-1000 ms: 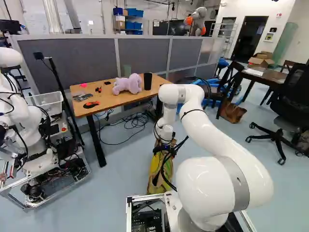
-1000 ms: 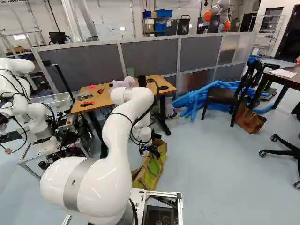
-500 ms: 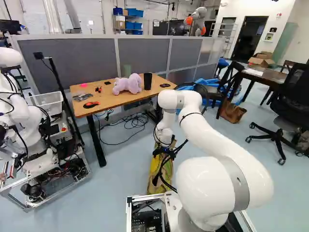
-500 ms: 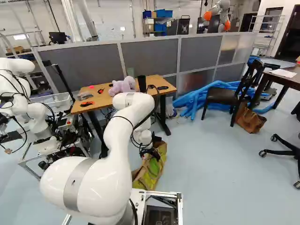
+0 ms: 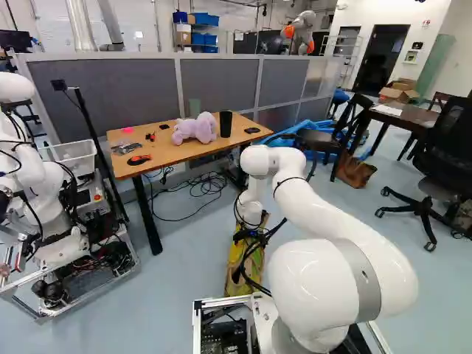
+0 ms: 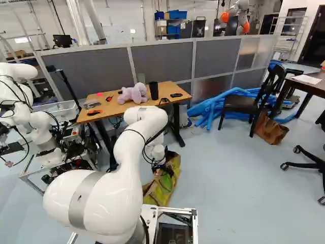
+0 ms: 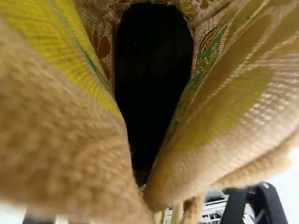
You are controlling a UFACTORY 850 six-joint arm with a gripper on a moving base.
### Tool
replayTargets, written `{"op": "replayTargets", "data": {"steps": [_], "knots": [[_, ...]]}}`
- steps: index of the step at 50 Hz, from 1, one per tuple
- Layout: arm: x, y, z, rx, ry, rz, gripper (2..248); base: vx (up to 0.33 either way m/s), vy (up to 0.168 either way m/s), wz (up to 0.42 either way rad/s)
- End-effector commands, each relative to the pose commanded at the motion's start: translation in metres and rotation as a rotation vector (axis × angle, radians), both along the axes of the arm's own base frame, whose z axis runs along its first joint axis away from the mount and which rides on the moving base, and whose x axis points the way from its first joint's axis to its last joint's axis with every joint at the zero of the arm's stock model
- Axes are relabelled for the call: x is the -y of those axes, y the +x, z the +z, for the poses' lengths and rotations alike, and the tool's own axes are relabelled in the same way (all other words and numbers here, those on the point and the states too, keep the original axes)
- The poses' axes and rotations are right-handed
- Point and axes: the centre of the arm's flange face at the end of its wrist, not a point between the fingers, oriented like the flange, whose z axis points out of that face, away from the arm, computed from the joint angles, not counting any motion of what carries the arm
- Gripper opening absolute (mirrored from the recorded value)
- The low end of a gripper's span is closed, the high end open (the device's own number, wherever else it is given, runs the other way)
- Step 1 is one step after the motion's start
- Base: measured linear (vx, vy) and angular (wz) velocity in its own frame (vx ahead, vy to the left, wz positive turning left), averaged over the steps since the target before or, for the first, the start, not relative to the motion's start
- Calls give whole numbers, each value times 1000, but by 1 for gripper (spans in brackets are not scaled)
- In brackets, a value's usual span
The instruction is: Pick up the bag on the ground and place it on the table
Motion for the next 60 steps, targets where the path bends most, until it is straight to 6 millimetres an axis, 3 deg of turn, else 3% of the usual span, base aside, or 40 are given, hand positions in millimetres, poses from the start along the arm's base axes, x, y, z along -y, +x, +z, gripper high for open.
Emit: {"op": "replayTargets", "data": {"steps": [15,16,20,21,25,26,30,31,36,37,41,42,60], "knots": [[0,-1,-16,1,0,0,245,0,0,0],[0,-1,-16,2,0,0,209,0,0,0],[0,-1,-16,2,0,0,209,0,0,0],[0,-1,-16,2,0,0,171,0,0,0],[0,-1,-16,2,0,0,171,0,0,0],[0,-1,-16,2,0,0,134,0,0,0],[0,-1,-16,2,0,0,134,0,0,0],[0,-1,-16,2,0,0,96,0,0,0],[0,-1,-16,2,0,0,96,0,0,0],[0,-1,-16,2,0,0,62,0,0,0],[0,-1,-16,1,0,0,62,0,0,0],[0,-1,-15,1,0,0,33,0,0,0],[0,0,9,-1,0,0,23,0,0,0]]}}
